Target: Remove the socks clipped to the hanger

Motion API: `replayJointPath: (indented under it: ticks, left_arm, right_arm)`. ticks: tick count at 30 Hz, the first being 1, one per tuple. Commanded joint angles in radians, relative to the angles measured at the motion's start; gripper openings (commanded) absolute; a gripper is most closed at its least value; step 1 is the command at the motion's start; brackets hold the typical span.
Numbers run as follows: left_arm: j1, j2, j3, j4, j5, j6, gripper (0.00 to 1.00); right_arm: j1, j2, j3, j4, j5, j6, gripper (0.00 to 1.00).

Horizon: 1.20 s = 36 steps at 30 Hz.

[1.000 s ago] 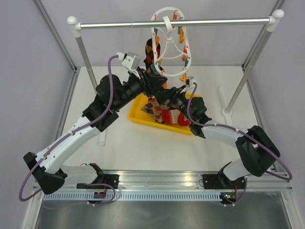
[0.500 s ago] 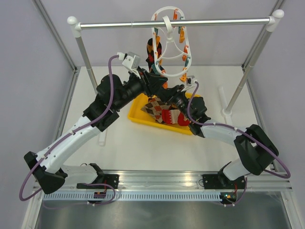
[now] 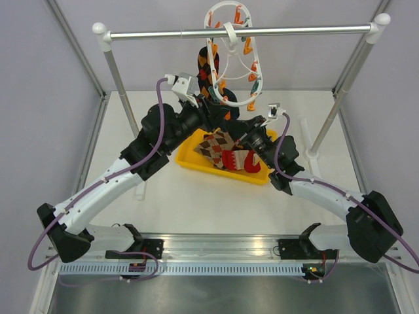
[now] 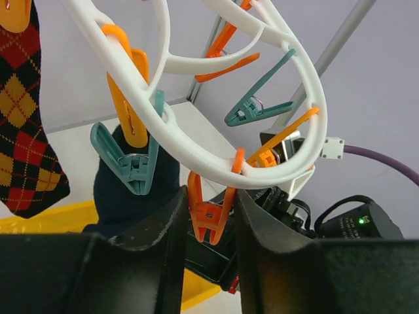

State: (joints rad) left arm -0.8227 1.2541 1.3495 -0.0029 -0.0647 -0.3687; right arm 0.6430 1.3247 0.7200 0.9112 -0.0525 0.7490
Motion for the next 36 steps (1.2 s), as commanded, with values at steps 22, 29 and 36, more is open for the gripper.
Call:
replayJointPath:
  ticks: [22,29,36]
  left_arm:
    - [-0.033,-0.167,-0.151,0.009,-0.178,0.054,0.51]
    - [-0.03,-0.131,-0.144,0.039,-0.239,0.089,0.53]
    - [0.022,-0.09,-0.115,0.09,-0.155,0.116,0.56]
  right_arm:
    - [-0.177,-0.102,0.084,-0.403,-0.219,-0.065,0.02]
    - [-0.22,-0.076,0.117,-0.423,-0.303,-0.054,0.02]
    - [-0.25,-0.065,0.136,-0.434,-0.351,-0.039,0.03]
